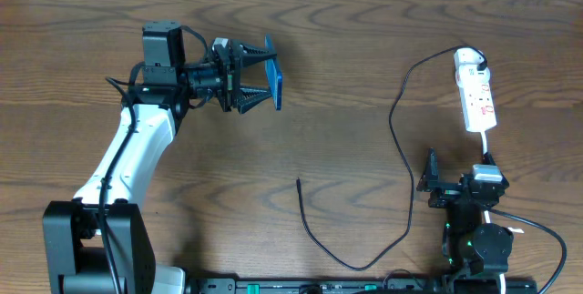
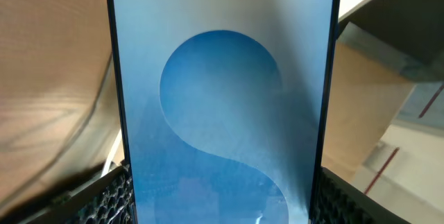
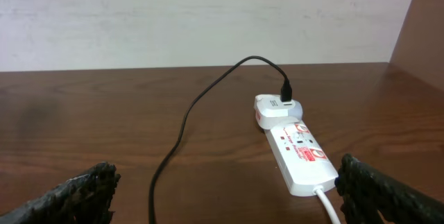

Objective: Plug charger to phone and switch on socket
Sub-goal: 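Lift the phone with the left gripper and tilt it upright, then hold the phone raised upright in the left gripper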

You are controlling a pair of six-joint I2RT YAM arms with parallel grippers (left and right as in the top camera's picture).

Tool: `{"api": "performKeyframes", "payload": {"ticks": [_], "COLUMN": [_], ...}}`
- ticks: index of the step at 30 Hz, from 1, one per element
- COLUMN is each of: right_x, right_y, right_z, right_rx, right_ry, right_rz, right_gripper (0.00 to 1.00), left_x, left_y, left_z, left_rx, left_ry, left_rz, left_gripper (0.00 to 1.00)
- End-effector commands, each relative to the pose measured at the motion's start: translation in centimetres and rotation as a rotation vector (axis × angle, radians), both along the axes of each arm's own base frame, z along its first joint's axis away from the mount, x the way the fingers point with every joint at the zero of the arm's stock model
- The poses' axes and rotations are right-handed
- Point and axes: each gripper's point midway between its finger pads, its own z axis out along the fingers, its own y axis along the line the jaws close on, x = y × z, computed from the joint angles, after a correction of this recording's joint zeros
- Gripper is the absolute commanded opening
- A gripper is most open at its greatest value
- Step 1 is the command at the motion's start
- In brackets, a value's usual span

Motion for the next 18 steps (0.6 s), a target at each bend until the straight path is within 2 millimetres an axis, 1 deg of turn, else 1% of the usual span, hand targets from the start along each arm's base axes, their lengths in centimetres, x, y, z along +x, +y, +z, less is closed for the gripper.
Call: {"api": "performKeyframes", "payload": {"ticks": [1,4,18], "right_x": [-0.03,-0.03,-0.03], "right_y": [0.12,0.12,0.12], "right_z": [0.01,0.0,0.0], "right_rx": [-0.015,-0.015,-0.015], "right_ry": [-0.001,0.0,0.0], "right_rz": [0.004,0.004,0.004], "right_gripper": [0.99,0.99,0.99], "left_x": [-0.67,-0.58,-0.81], "left_y": [-0.15,-0.18,-0.27], "left_z": [2.01,2.28,2.42], "left_rx": [-0.052,-0.061,-0.107], "left_ry": [0.019,0.02,0.166], "left_rz": [-0.016,-0.015,0.002], "left_gripper": [0.07,0.07,0.07]}}
